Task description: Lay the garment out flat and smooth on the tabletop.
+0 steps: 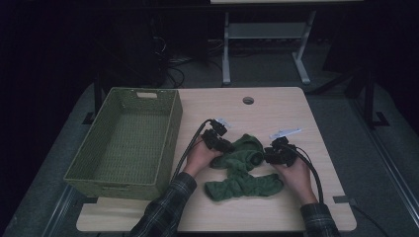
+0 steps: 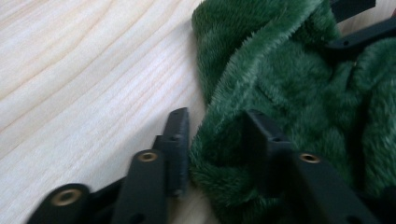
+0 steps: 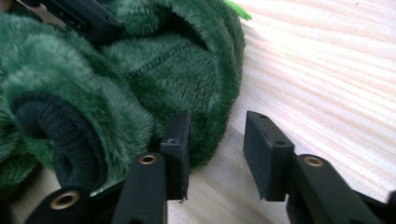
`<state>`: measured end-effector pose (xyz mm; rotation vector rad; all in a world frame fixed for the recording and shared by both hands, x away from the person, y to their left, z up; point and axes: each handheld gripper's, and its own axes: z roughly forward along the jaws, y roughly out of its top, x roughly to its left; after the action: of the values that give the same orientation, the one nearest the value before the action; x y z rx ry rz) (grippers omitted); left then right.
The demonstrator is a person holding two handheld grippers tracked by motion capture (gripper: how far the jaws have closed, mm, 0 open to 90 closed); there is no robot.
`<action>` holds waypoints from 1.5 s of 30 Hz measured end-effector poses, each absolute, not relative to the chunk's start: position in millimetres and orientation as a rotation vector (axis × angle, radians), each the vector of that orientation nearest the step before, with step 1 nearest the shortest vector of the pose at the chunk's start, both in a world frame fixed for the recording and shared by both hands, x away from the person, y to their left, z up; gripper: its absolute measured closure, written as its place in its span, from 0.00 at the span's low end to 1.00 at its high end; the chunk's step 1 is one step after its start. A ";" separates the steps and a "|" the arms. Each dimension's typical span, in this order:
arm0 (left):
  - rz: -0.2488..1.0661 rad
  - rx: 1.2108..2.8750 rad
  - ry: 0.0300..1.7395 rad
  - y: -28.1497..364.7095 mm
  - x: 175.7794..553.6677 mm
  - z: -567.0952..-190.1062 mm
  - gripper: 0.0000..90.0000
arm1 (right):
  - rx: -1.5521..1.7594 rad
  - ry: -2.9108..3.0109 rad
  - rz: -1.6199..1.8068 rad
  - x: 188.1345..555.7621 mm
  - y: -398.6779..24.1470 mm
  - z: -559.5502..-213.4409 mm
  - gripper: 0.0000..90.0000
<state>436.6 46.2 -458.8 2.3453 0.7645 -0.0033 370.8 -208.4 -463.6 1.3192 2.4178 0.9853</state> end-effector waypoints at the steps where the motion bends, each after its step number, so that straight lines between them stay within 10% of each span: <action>1: -0.004 2.340 0.773 46.5 435.2 -458.9 0.75 | 1.325 2.423 0.983 370.7 -208.0 -464.4 0.74; 6: 0.001 2.341 0.764 56.1 432.0 -457.7 0.95 | 1.281 2.435 0.963 370.3 -206.4 -464.7 0.96; 30: 0.193 2.151 0.912 82.9 448.8 -463.7 0.97 | 1.226 2.379 0.934 433.1 -210.3 -456.9 0.98; 45: 0.162 2.088 0.922 94.5 431.7 -433.3 0.60 | 1.300 2.307 1.021 419.5 -229.7 -430.3 0.72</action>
<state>431.7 94.5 -433.3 2.0885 0.9217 0.1622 419.5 -229.7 -430.3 1.3004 2.3072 1.0214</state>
